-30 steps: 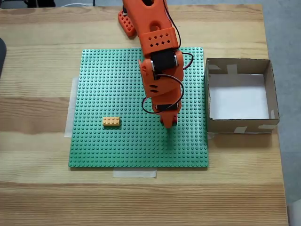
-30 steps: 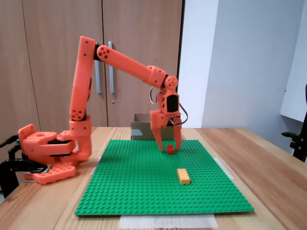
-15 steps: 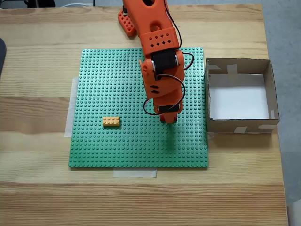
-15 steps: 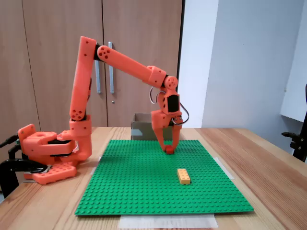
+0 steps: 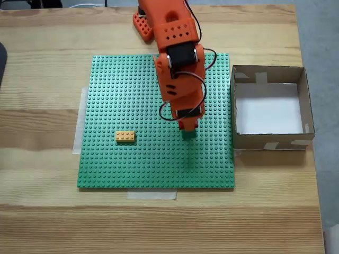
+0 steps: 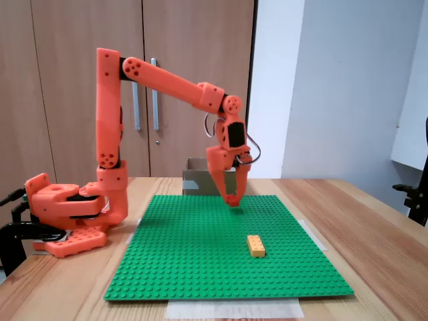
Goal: Pick the red lego block and put it in the box.
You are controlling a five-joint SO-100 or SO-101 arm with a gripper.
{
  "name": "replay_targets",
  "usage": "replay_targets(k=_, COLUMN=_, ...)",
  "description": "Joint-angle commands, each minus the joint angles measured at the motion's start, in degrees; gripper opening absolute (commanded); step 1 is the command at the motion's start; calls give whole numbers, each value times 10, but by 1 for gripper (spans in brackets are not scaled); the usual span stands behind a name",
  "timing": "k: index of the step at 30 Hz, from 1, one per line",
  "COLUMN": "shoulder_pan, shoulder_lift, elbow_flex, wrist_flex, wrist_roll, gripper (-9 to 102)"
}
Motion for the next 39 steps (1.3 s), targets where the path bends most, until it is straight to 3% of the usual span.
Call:
replay_targets(k=1, shoulder_pan=10, shoulder_lift=61, elbow_flex=-15, wrist_flex=23, wrist_roll=-5, gripper=-1)
replay_targets(k=14, shoulder_pan=-1, shoulder_lift=208, elbow_flex=-15, wrist_flex=122, wrist_roll=-23, gripper=-1)
replay_targets(k=23, shoulder_pan=-79, shoulder_lift=256, elbow_flex=-60, wrist_flex=166, wrist_roll=-43, gripper=-1)
replay_targets(k=39, shoulder_pan=-237, shoulder_lift=140, elbow_flex=-141, wrist_flex=146, wrist_roll=-43, gripper=-1)
